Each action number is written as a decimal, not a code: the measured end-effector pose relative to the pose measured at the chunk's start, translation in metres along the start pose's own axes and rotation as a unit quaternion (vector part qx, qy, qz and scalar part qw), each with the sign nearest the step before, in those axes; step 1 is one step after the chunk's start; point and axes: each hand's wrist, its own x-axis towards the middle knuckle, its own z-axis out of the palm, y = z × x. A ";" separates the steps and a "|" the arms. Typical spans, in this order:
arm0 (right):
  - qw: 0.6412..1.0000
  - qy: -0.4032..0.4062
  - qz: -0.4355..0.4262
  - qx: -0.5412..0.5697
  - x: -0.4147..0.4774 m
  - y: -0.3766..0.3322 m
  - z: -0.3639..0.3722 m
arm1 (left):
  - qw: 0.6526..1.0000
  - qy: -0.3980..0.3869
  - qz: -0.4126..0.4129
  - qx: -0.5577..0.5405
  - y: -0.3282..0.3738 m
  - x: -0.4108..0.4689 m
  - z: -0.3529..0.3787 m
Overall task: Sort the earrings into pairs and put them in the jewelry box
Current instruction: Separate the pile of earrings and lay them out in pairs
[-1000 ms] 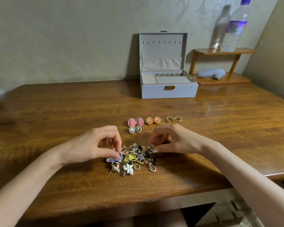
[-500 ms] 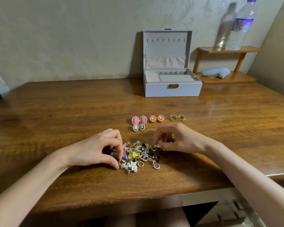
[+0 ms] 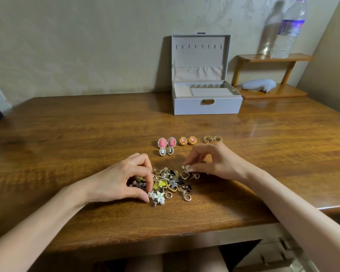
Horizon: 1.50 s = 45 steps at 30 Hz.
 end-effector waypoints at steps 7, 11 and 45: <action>1.000 0.006 0.010 0.019 -0.001 -0.002 0.000 | 0.999 0.003 -0.003 -0.048 0.003 0.001 -0.004; 0.999 0.016 0.015 0.023 0.001 -0.003 -0.001 | 0.996 0.023 0.018 -0.081 0.007 0.008 -0.012; 0.962 0.143 0.179 -0.147 0.016 0.015 -0.010 | 0.961 0.160 -0.027 0.225 0.019 0.116 0.016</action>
